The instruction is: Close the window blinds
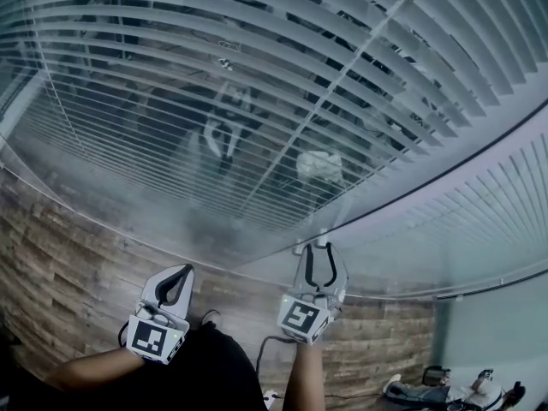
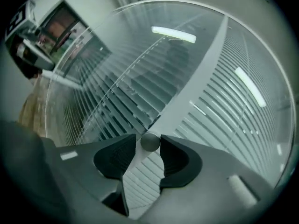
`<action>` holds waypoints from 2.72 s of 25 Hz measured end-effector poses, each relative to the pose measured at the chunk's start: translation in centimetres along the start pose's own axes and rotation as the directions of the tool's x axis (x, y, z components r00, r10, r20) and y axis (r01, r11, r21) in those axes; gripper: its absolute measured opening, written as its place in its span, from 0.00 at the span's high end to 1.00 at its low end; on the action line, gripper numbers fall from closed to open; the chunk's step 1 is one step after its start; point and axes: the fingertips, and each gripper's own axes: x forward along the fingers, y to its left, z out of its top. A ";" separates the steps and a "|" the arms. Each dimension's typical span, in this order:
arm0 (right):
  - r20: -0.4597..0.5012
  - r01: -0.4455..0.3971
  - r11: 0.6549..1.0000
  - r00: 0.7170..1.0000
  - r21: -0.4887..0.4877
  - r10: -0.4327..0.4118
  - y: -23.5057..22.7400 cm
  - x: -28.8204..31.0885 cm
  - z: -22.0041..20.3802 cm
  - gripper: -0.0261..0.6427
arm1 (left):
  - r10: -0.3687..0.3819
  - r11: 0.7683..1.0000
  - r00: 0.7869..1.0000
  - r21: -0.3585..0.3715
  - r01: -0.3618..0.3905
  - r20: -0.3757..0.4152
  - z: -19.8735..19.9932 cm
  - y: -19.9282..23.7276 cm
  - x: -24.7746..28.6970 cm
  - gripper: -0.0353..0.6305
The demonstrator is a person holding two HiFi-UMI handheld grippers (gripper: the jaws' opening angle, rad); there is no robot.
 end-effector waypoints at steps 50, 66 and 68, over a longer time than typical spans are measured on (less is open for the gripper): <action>0.131 -0.121 0.597 0.991 0.793 0.026 -2.9 0.2 -0.3 0.77 | 0.000 1.000 1.000 -0.010 0.000 -0.002 1.0 -0.7 -0.2 0.94; 0.222 -0.166 0.804 0.974 0.571 0.044 3.8 -8.2 4.1 0.96 | -0.059 0.998 0.997 0.022 0.058 0.047 3.2 -0.6 0.1 0.94; 0.233 -0.187 0.825 0.970 0.534 0.069 5.5 -9.2 5.1 0.96 | -0.067 0.998 0.997 0.013 0.066 0.026 2.7 -0.6 -0.1 0.94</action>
